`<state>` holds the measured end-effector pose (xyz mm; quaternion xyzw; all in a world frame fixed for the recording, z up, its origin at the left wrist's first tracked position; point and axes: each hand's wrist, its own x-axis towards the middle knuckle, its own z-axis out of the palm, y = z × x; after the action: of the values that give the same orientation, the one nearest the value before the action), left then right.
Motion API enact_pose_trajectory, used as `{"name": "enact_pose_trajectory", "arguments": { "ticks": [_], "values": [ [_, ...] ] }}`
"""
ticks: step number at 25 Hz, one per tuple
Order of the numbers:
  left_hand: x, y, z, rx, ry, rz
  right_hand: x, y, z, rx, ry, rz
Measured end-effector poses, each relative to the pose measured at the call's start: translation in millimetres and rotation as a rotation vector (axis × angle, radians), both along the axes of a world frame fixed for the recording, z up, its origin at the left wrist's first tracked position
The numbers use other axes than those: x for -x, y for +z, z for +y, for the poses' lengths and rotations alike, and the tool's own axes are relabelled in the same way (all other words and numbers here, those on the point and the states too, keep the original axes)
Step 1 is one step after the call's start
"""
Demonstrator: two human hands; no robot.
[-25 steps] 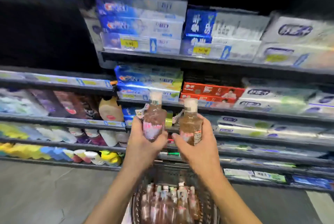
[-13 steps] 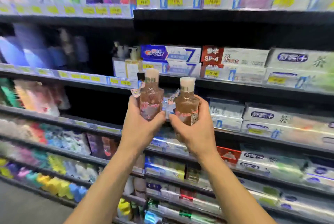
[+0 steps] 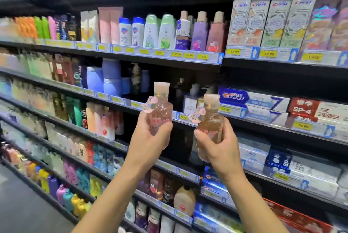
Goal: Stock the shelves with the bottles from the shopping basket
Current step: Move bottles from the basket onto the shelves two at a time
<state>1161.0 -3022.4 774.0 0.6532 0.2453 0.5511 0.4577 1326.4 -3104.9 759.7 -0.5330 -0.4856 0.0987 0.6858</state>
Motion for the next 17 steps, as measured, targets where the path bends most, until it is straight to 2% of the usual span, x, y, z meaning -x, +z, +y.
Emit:
{"name": "enact_pose_trajectory", "arguments": {
  "ticks": [6,8,17],
  "values": [
    [83,13,98,-0.046,-0.061,0.118,70,2,96,0.005,-0.054,0.006],
    [94,18,131,-0.046,-0.109,0.103,80,5,122,0.015,-0.084,0.025],
    [42,20,247,-0.095,-0.227,0.121,40,17,206,0.057,-0.157,0.029]
  ]
}}
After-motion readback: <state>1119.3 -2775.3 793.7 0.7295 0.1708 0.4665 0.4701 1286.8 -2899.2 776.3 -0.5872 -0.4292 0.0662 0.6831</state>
